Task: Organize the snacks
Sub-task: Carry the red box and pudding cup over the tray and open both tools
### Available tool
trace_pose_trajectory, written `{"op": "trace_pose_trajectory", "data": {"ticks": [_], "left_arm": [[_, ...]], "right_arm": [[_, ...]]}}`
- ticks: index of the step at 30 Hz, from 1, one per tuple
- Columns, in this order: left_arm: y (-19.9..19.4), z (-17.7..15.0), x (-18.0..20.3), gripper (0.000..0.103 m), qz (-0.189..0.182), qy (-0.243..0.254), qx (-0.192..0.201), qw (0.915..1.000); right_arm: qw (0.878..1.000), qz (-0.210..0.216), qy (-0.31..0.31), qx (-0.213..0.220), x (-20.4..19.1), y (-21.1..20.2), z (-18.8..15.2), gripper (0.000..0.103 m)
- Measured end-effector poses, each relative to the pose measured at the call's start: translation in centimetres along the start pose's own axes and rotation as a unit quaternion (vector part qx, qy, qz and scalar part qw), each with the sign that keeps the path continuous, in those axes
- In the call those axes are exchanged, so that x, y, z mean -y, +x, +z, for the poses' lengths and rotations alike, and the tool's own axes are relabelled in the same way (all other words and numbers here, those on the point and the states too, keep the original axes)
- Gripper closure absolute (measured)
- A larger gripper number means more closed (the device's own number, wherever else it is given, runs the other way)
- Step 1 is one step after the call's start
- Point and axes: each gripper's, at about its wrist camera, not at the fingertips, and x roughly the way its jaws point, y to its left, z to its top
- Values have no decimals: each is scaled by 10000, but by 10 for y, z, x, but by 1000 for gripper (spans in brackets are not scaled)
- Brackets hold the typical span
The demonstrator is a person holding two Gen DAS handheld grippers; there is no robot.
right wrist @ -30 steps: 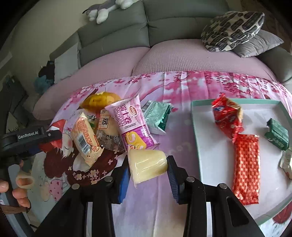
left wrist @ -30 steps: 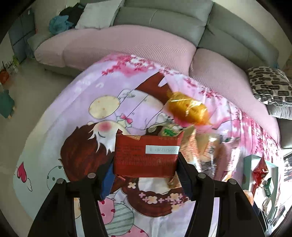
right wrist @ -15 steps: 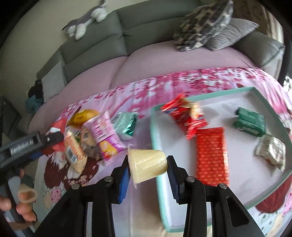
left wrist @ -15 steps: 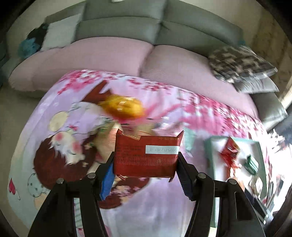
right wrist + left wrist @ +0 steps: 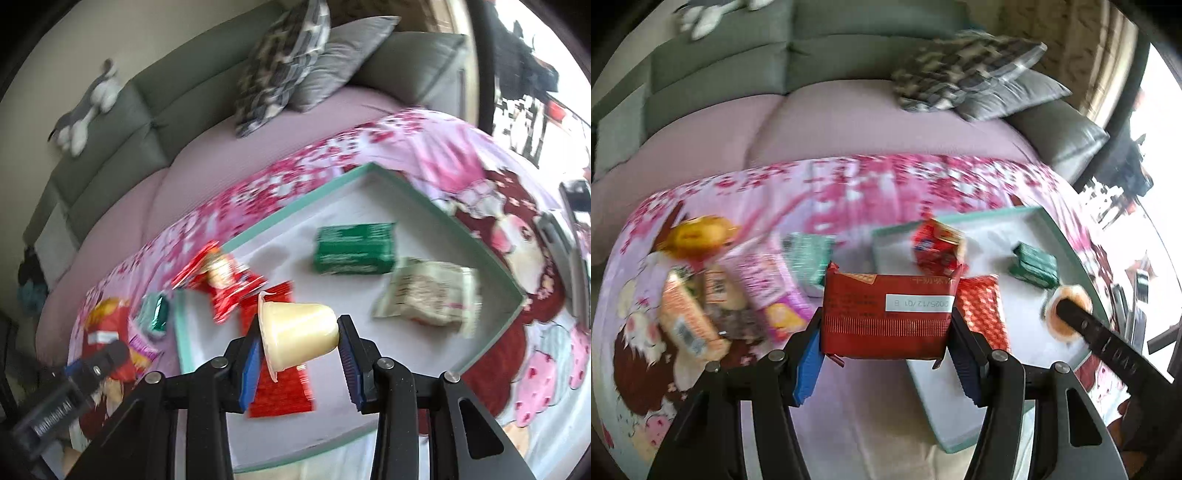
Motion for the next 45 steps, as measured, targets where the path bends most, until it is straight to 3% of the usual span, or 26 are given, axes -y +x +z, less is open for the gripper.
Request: {"op": "trace_pose_trajectory", "data": {"ticks": [8,19,29,38,45], "left_arm": [[26,0,35,40,-218,511,-136,9984],[62,-6,59,40,-220,875,-269,9956],[86,-9,62,40,-325,831,-522,9946],[93,-4,57,39,-498,652,-506,9953],[91,-3,56,39,-424,613,-562,9956]], "right_arm": [[9991,-153,401,65,36,-5,8,62],[9992,-153,332,-156,38,16,8,62],[9989,-190,331,-261,39,26,8,62],[9986,-245,313,-349,39,35,7,62],[9984,-290,243,-425,35,40,7,62]]}}
